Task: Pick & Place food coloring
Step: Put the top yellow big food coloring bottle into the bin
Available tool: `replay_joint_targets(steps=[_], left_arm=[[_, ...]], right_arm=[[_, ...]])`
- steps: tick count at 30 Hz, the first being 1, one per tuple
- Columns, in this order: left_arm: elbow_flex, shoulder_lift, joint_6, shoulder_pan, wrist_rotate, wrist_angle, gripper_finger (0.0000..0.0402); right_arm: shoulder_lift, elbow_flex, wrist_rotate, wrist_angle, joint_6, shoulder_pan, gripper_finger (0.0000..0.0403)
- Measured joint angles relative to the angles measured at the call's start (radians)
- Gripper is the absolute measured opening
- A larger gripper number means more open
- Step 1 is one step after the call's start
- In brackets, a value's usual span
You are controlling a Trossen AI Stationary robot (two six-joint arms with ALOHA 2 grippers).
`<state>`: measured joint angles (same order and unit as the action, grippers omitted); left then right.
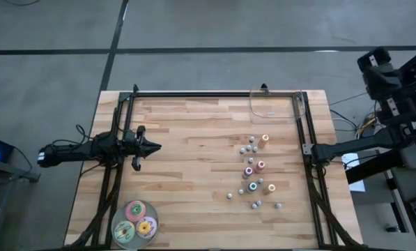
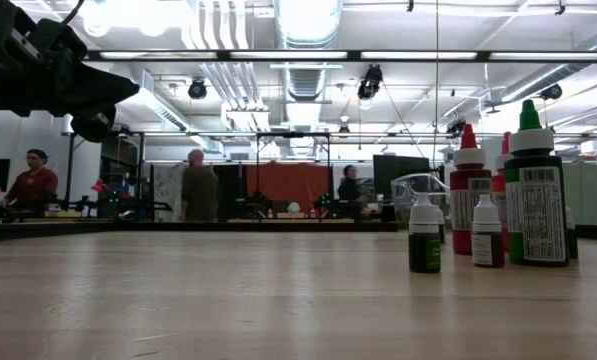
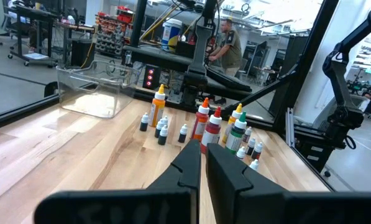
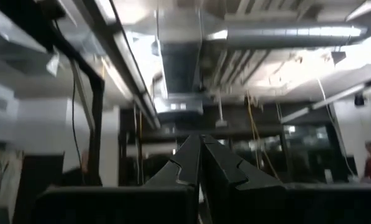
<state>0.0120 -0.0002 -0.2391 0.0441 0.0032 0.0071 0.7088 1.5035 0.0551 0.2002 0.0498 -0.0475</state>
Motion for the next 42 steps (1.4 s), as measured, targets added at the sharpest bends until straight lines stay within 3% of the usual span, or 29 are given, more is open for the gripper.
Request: replay_joint_targets(steps=[23,42], left_arm=[[0.000,0.000,0.000,0.000,0.000,0.000,0.0000],[0.000,0.000,0.000,0.000,0.000,0.000,0.0000]], right_arm=[[0.009,0.008,0.001,0.384,0.104,0.000,0.0009],[0.115,0.008,0.000,0.690,0.142,0.000,0.0009]])
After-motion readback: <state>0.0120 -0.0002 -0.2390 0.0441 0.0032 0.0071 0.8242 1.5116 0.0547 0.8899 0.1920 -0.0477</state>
